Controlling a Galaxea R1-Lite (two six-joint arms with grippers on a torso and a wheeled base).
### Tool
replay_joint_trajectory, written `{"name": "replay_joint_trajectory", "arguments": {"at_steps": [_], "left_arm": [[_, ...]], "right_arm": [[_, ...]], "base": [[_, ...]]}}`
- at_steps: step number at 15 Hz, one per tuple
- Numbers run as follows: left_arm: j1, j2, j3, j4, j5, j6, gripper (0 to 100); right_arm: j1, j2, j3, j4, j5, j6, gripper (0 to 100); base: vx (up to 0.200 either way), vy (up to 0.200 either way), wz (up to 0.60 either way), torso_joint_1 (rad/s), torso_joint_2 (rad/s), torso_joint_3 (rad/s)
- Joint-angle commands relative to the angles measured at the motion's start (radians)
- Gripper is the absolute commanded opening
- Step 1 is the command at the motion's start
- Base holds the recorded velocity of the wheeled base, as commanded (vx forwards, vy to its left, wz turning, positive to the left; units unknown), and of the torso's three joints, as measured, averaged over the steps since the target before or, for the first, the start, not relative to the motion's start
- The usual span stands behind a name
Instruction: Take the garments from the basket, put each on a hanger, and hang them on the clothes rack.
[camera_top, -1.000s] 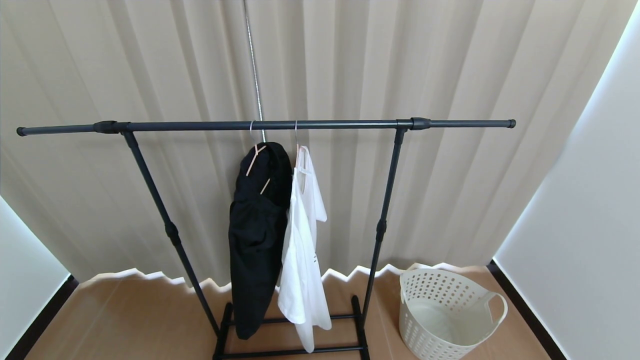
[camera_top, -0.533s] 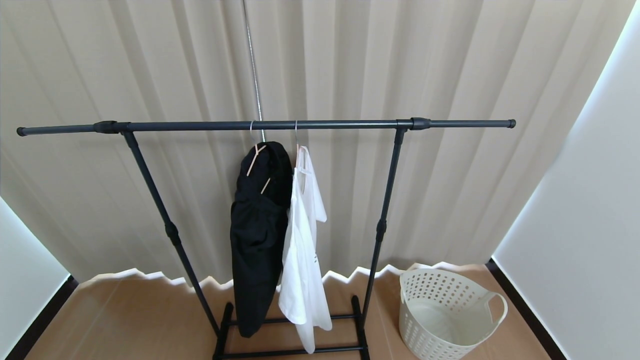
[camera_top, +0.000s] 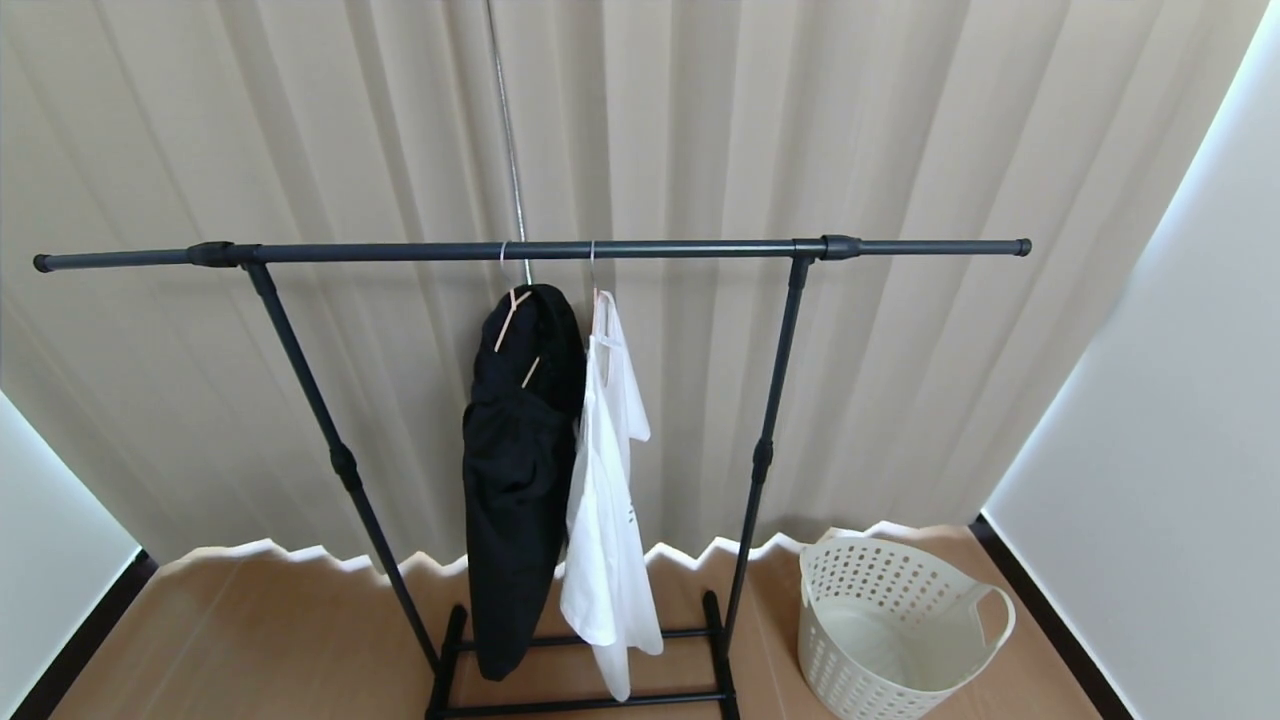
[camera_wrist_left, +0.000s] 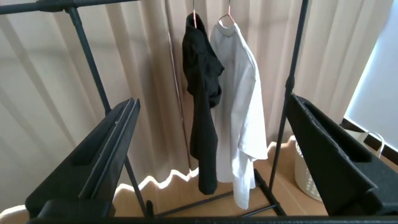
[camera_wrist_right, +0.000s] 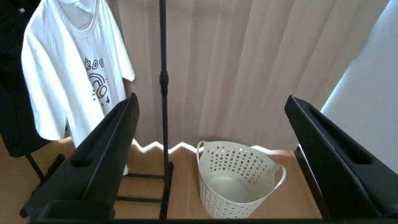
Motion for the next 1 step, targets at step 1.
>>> {"name": "replay_joint_trajectory", "arguments": {"at_steps": [1], "left_arm": [[0.000,0.002,0.000,0.000,0.000,0.000,100]], "right_arm": [[0.000,0.002,0.000,0.000,0.002,0.000,100]], "base": [[0.000,0.000,0.00,0.000,0.00,0.000]]}}
